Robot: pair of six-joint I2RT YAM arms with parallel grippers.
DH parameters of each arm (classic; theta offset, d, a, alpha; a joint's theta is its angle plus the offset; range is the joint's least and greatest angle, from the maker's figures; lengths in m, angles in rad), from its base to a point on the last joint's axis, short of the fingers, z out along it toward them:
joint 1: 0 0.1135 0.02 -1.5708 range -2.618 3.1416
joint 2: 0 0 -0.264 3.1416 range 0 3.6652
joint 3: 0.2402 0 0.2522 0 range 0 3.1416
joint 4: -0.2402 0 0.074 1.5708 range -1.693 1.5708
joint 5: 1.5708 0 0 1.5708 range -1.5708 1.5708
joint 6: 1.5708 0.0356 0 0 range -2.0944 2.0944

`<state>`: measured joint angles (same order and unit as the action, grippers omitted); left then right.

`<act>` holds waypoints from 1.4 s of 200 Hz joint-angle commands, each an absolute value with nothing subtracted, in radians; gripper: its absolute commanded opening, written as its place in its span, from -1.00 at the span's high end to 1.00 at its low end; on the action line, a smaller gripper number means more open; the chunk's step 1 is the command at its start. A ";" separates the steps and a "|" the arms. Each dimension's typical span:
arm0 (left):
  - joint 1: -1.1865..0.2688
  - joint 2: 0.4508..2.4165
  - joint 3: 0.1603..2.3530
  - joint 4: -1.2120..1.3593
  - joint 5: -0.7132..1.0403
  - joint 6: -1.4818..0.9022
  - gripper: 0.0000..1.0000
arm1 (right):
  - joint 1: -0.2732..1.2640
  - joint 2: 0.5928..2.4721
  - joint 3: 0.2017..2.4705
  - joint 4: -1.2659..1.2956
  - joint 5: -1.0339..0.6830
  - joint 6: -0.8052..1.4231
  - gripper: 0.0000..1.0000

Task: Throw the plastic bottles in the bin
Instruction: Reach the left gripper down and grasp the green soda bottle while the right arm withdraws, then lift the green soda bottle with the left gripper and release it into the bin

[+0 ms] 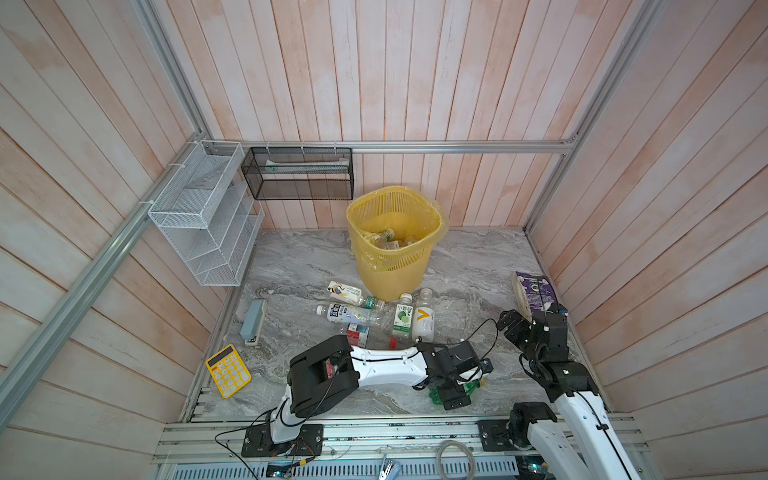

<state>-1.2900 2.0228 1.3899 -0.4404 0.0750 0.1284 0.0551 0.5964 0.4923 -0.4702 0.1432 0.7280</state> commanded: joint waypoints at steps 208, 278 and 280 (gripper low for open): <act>-1.172 1.137 1.016 0.232 -0.355 0.168 0.00 | 0.047 0.603 0.458 -0.254 0.003 0.676 -0.96; -1.035 1.030 1.076 0.409 -0.380 0.322 0.00 | 0.054 0.685 0.445 -0.076 -0.233 0.632 -0.83; -1.024 1.036 1.082 0.404 -0.370 0.315 0.00 | 0.054 0.687 0.445 -0.073 -0.235 0.633 -0.83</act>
<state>-1.1061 0.9947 1.0328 0.3798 -0.3866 0.2890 0.0498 0.6689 0.4545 -0.1482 -0.1539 0.6598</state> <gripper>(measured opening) 0.610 0.918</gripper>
